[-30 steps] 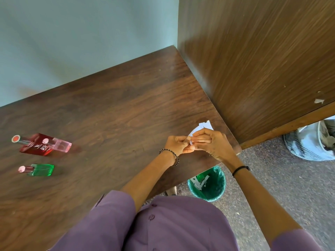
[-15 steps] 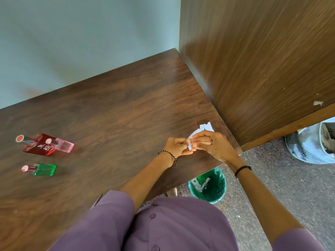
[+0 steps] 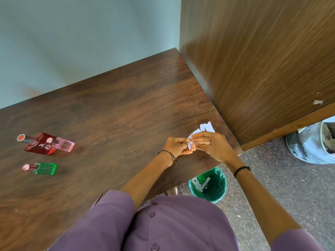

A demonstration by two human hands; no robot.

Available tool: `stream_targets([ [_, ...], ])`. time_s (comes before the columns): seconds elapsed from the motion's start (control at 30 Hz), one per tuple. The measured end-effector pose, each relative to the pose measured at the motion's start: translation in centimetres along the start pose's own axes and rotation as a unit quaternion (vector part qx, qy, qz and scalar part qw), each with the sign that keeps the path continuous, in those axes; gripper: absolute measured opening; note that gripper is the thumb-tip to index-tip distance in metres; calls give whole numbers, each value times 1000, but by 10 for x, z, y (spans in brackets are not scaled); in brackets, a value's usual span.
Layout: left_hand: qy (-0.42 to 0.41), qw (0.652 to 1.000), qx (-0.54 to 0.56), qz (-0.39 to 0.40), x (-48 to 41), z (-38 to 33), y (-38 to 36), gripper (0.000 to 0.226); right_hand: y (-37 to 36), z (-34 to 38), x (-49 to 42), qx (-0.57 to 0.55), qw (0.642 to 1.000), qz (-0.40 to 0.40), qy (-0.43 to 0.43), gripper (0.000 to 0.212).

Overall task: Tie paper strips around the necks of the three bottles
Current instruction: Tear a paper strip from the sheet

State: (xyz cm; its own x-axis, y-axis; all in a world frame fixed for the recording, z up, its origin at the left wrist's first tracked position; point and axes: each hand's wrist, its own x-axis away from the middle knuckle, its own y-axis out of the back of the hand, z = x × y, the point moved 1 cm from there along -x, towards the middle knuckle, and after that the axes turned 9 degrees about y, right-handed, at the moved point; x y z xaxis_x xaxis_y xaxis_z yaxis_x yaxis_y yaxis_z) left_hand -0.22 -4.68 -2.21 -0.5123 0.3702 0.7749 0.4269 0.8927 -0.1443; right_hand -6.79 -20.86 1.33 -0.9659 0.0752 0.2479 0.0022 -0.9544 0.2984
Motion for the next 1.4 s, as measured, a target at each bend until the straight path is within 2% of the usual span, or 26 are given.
stream_targets([
  [0.23, 25, 999, 18, 29, 5, -4, -5, 25, -3, -7, -2, 74, 996, -56, 0, 25],
  [0.33, 24, 999, 10, 20, 6, -9, -5, 35, 0, -10, -1, 86, 992, -96, -8, 17],
  [0.47, -17, 995, -97, -16, 7, -12, -2, 45, 14, -13, 1, 149, 973, -176, -12, 15],
  [0.63, -48, 979, -199, 7, -1, -14, -3, 35, 27, -15, -5, 217, 954, -207, -30, 12],
  [0.77, -66, 953, -295, 36, -2, -17, -11, 55, 29, -15, -10, 203, 955, -210, -56, 10],
  [0.97, -108, 894, -435, 3, -9, -24, -18, 58, 28, -11, -14, 163, 965, -200, -56, 15],
  [1.1, -89, 865, -493, -12, -14, -26, -21, 61, 23, -7, -17, 169, 964, -199, -51, 22],
  [1.27, -122, 736, -663, -59, -11, -32, -25, 60, 22, -6, -19, 184, 958, -212, -56, 18],
  [1.33, -126, 703, -697, -66, -9, -31, -27, 62, 24, -5, -21, 177, 959, -210, -69, 17],
  [1.4, -130, 694, -704, -76, -6, -29, -28, 64, 25, -4, -21, 173, 958, -210, -87, 19],
])
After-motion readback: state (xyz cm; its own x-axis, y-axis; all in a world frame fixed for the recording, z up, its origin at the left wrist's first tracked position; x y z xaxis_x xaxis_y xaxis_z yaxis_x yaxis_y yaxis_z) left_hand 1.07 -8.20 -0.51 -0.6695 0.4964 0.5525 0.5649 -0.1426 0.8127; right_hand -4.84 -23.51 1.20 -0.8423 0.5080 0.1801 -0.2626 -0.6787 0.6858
